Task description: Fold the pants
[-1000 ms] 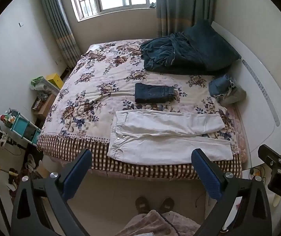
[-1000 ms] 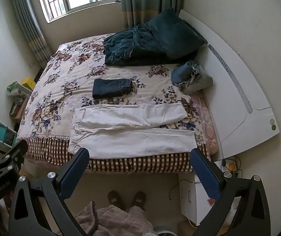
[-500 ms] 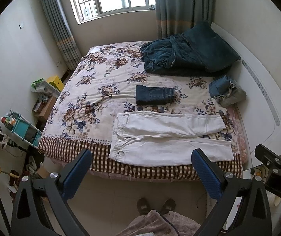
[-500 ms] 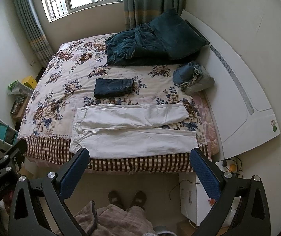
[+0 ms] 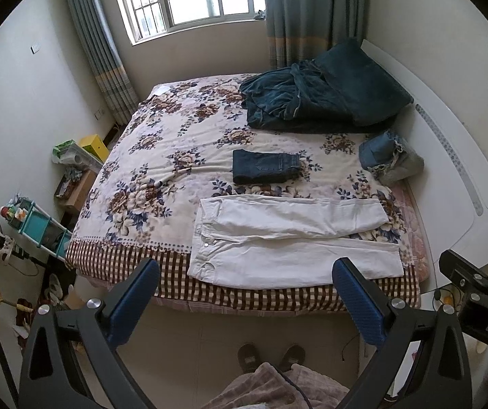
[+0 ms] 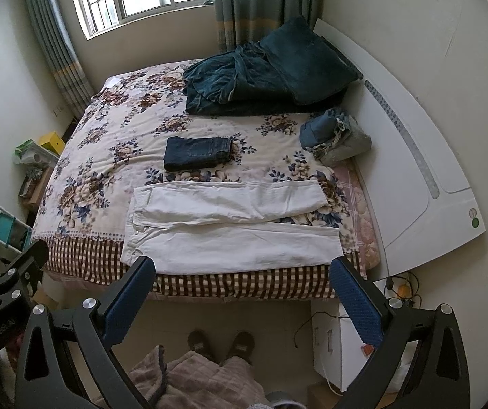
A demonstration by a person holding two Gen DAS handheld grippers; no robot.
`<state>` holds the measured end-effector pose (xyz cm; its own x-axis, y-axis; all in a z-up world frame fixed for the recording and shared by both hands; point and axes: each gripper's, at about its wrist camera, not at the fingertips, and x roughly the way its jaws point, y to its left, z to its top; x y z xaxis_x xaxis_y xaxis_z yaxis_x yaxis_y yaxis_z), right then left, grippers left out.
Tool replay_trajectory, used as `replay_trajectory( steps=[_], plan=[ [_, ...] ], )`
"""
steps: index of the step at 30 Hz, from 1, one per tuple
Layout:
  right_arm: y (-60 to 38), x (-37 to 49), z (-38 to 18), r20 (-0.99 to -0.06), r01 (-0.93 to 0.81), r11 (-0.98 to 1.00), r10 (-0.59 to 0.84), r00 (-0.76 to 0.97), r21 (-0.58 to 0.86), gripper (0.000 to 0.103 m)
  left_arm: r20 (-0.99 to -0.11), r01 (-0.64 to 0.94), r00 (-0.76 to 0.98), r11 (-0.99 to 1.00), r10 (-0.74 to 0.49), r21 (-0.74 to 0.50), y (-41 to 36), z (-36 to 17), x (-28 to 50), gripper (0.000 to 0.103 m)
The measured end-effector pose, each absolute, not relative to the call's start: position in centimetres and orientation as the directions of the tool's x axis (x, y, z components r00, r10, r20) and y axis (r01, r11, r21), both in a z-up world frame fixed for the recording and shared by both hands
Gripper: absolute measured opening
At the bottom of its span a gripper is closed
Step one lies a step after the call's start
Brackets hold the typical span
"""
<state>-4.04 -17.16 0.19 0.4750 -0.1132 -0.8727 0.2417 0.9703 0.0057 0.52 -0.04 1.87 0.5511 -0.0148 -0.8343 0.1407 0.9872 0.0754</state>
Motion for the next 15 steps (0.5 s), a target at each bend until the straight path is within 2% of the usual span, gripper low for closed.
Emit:
replay_trajectory(
  steps=[15],
  plan=[
    [-17.24, -4.30, 0.95, -0.869, 0.239, 0.971, -0.106, 0.483, 0.014, 0.103, -0.833, 0.142, 0.553, 0.987, -0.015, 0.077, -0.07, 1.93, 0.39, 0.103]
  ],
)
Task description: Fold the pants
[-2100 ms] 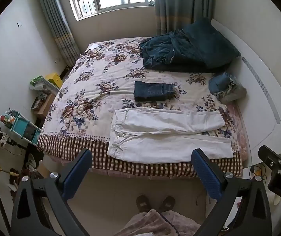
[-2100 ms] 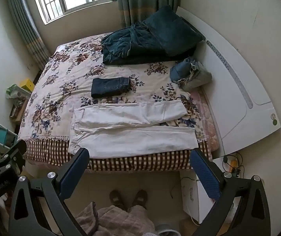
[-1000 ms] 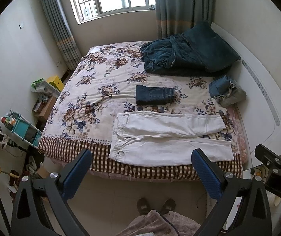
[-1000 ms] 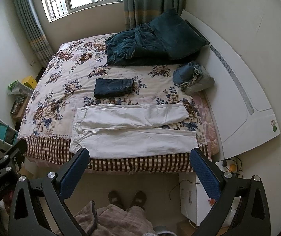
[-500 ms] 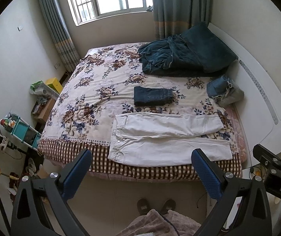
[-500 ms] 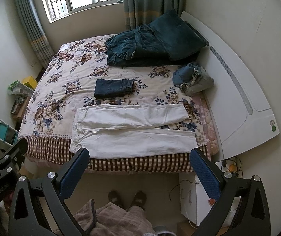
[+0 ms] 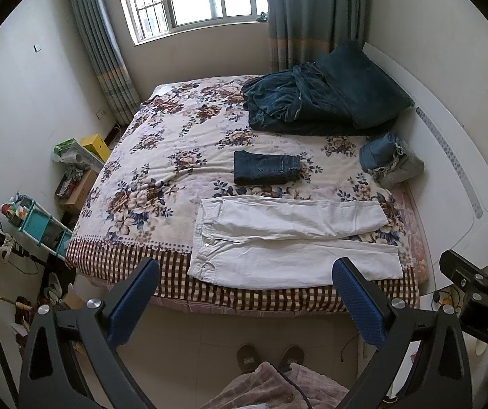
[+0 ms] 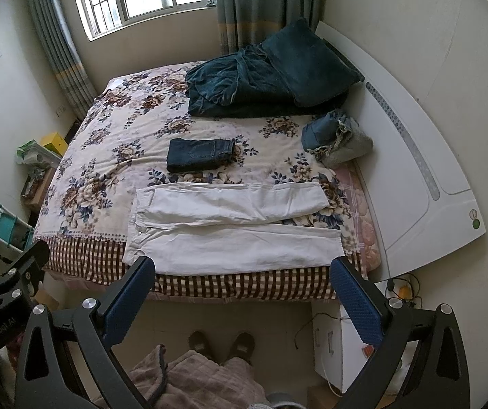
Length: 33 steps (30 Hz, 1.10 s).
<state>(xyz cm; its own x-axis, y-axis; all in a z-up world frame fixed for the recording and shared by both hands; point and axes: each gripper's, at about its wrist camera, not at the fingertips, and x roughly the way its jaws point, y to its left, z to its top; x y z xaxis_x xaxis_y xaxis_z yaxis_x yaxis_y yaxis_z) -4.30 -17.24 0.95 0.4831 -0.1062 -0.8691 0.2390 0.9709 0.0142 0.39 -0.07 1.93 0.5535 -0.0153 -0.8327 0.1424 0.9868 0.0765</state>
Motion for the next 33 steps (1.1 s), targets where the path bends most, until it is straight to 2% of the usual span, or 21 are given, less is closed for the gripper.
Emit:
replay_trajectory(
  steps=[29, 33],
  plan=[
    [-16.6, -4.4, 1.5, -0.865, 0.224, 0.974, -0.101, 0.492, 0.013, 0.103, -0.828, 0.120, 0.560, 0.991, -0.015, 0.063, -0.2, 2.8, 0.7, 0.103],
    [-17.1, -3.3, 0.8, -0.853, 0.243, 0.970, -0.122, 0.508, 0.007, 0.103, -0.805, 0.070, 0.593, 0.994, 0.024, 0.081, 0.0, 1.5, 1.8, 0.103]
  ],
)
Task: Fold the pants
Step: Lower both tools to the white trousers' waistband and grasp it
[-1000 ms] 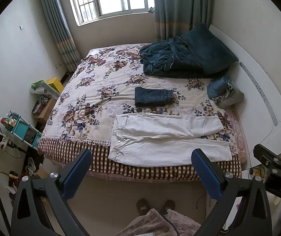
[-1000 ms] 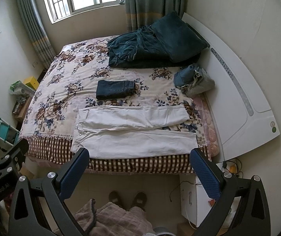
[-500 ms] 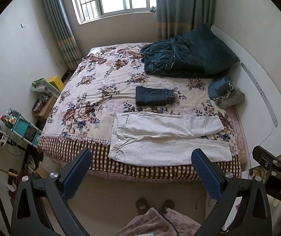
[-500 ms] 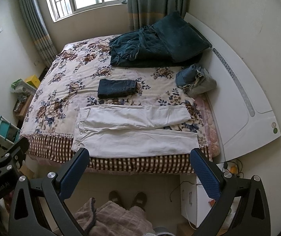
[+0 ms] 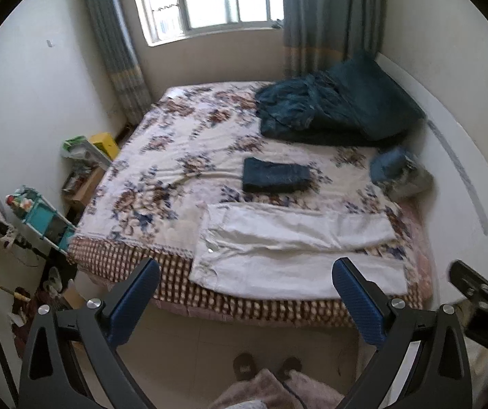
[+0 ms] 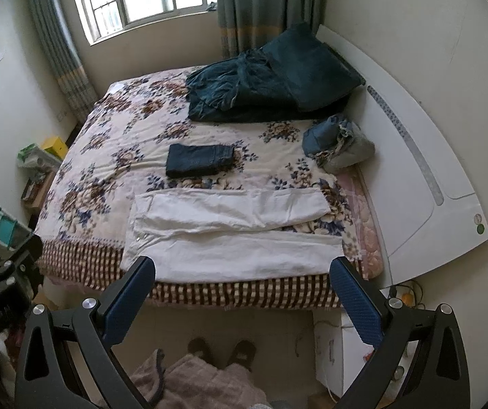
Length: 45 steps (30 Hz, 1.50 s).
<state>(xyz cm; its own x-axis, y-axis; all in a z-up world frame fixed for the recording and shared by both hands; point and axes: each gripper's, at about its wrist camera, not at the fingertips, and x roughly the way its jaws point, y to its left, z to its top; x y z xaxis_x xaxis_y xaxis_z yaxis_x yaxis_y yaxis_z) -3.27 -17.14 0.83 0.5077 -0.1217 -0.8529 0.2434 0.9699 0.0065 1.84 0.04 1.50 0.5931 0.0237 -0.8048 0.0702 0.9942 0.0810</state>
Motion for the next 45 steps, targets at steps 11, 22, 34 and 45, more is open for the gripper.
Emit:
replay_trajectory(
  steps=[11, 22, 34, 45],
  plan=[
    [-22.8, 6.8, -10.6, -0.876, 0.283, 0.958, -0.165, 0.453, -0.035, 0.103, -0.852, -0.030, 0.504, 0.988, 0.145, 0.150, -2.4, -9.2, 10.2, 0.103],
    [-26.5, 20.9, -25.3, -0.936, 0.346, 0.936, -0.177, 0.303, -0.065, 0.103, -0.921, 0.056, 0.366, 0.986, 0.129, 0.160, -4.1, -20.1, 21.8, 0.103],
    [-29.4, 39.1, -47.6, -0.967, 0.266, 0.943, -0.233, 0.103, -0.199, 0.103, -0.959, 0.282, 0.242, 0.935, 0.149, 0.216, -7.4, -38.4, 37.7, 0.103],
    [-32.9, 48.0, -69.2, -0.942, -0.134, 0.946, -0.313, -0.120, -0.297, 0.103, -0.964, 0.594, 0.163, 0.760, 0.208, 0.264, -13.3, -58.1, 47.2, 0.103]
  ],
)
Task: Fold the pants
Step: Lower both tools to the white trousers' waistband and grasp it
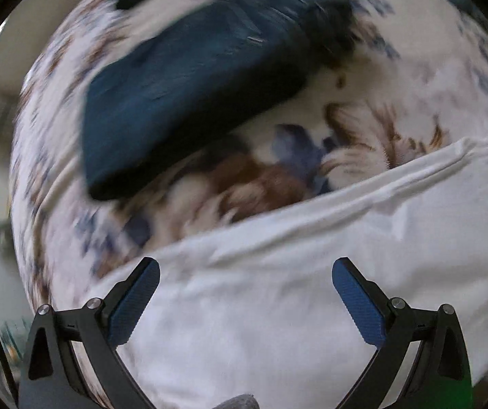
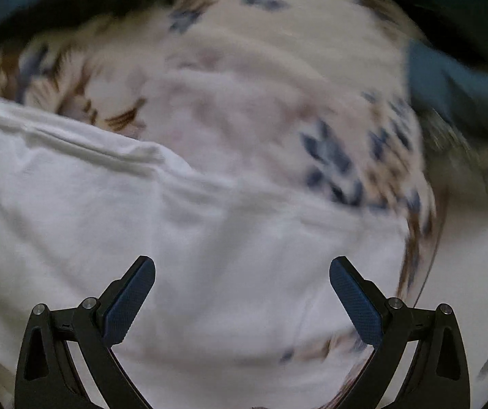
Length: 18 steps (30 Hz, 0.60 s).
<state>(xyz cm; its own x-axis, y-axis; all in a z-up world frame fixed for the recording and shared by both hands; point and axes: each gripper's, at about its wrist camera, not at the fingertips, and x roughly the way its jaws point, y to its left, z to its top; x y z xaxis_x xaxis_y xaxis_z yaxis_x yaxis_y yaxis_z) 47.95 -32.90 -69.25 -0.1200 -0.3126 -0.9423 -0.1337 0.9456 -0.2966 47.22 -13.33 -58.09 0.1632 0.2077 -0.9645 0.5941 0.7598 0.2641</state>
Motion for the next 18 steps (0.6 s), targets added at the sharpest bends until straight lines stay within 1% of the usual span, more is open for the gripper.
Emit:
replay_trajectory(
  steps=[3, 4, 5, 6, 7, 8, 9, 10, 11, 12, 14, 18],
  plan=[
    [-32.4, 50.3, -73.0, -0.935, -0.292, 0.917, -0.324, -0.142, -0.273, 0.102, -0.967, 0.679, 0.105, 0.693, 0.233, 0.240, -14.5, -61.9, 48.1, 0.103],
    [-32.3, 50.8, -73.7, -0.936, -0.321, 0.912, -0.317, -0.150, -0.257, 0.101, -0.970, 0.695, 0.080, 0.685, 0.228, 0.218, -14.6, -62.7, 48.3, 0.103],
    [-32.3, 51.5, -74.6, -0.941, -0.347, 0.909, -0.298, -0.160, -0.229, 0.098, -0.977, 0.703, 0.058, 0.687, 0.205, 0.186, -14.6, -63.2, 48.5, 0.101],
    [-32.4, 51.8, -74.9, -0.944, -0.354, 0.911, -0.284, -0.168, -0.211, 0.087, -0.986, 0.703, 0.039, 0.696, 0.165, 0.144, -14.4, -63.2, 48.8, 0.092],
    [-32.5, 52.3, -75.2, -0.954, -0.359, 0.919, -0.241, -0.180, -0.164, 0.080, -0.994, 0.705, 0.012, 0.704, 0.110, 0.086, -14.1, -62.9, 49.1, 0.084],
    [-32.7, 52.5, -75.3, -0.960, -0.348, 0.928, -0.207, -0.187, -0.132, 0.068, -0.998, 0.711, -0.002, 0.701, 0.070, 0.048, -13.8, -62.3, 49.0, 0.068],
    [-32.8, 52.6, -75.3, -0.964, -0.335, 0.935, -0.189, -0.187, -0.118, 0.053, -0.999, 0.714, -0.003, 0.700, 0.042, 0.027, -13.6, -61.6, 48.9, 0.050],
    [-32.9, 52.5, -74.9, -0.971, -0.315, 0.944, -0.157, -0.180, -0.094, 0.043, -1.000, 0.714, 0.001, 0.700, 0.020, 0.014, -13.3, -60.9, 48.7, 0.041],
    [-33.0, 52.3, -74.6, -0.975, -0.299, 0.951, -0.137, -0.174, -0.080, 0.027, -1.000, 0.710, 0.009, 0.704, 0.008, 0.011, -13.1, -60.2, 48.6, 0.028],
    [-33.2, 52.1, -74.2, -0.978, -0.278, 0.957, -0.126, -0.164, -0.077, 0.019, -1.000, 0.704, 0.011, 0.710, 0.004, 0.011, -12.9, -59.6, 48.5, 0.018],
    [-33.6, 51.2, -73.0, -0.983, -0.243, 0.965, -0.135, -0.125, -0.102, 0.013, -0.999, 0.681, 0.035, 0.732, -0.019, 0.010, -12.3, -58.0, 48.1, 0.012],
    [-35.1, 49.3, -69.6, -0.991, -0.151, 0.980, -0.132, -0.034, -0.126, 0.010, -0.994, 0.634, 0.102, 0.772, -0.045, 0.030, -11.1, -54.0, 46.6, 0.009]
  ],
)
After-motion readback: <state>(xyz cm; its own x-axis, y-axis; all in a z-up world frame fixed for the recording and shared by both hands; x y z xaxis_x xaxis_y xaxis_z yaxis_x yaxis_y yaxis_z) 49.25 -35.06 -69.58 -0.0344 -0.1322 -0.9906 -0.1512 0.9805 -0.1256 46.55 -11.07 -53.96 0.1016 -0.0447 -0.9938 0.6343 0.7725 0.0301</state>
